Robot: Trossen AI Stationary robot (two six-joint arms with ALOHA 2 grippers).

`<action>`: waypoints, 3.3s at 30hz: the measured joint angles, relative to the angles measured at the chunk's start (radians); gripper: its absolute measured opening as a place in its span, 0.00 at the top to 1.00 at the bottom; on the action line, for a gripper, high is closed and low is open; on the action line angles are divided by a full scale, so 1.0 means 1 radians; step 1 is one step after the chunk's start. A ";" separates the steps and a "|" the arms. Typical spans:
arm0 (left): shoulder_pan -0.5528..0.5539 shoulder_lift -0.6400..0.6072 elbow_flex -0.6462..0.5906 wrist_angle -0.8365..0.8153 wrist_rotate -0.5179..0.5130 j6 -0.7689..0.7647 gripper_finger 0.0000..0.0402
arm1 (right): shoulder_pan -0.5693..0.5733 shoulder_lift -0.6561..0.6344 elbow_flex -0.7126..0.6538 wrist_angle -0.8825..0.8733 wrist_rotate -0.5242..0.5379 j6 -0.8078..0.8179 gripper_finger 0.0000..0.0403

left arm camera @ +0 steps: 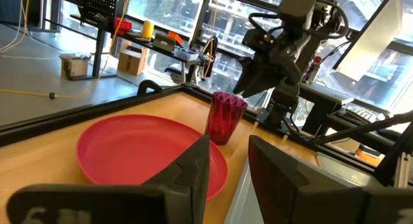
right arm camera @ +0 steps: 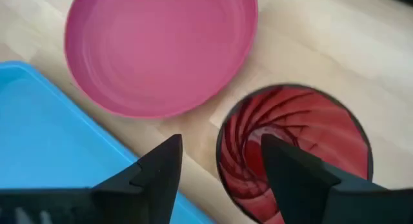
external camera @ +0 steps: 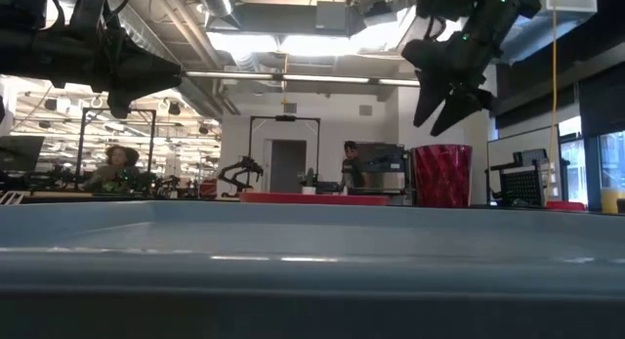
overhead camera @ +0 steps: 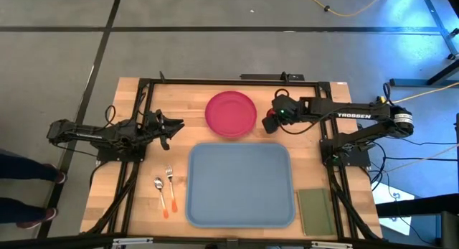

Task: Pick and place plate/cup/fork/spoon on tray
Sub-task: Put the pink cup on the blue tray

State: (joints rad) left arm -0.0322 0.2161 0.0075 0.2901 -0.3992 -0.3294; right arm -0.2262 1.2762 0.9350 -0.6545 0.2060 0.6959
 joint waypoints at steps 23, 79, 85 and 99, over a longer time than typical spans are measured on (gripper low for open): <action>0.000 0.000 0.000 -0.002 0.000 0.000 0.75 | 0.000 0.163 0.035 -0.017 -0.050 -0.077 0.54; 0.000 0.000 0.000 -0.006 0.000 0.000 0.75 | 0.624 0.023 0.033 -0.145 0.107 0.425 0.97; 0.000 0.000 0.000 -0.006 0.000 0.000 0.75 | 0.625 0.071 0.033 -0.129 0.085 0.429 0.95; 0.000 0.000 0.000 -0.006 0.000 0.000 0.75 | 0.624 0.073 0.034 -0.104 0.107 0.427 0.86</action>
State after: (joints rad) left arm -0.0321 0.2161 0.0078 0.2843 -0.3996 -0.3294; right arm 0.3981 1.3495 0.9688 -0.7589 0.3134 1.1225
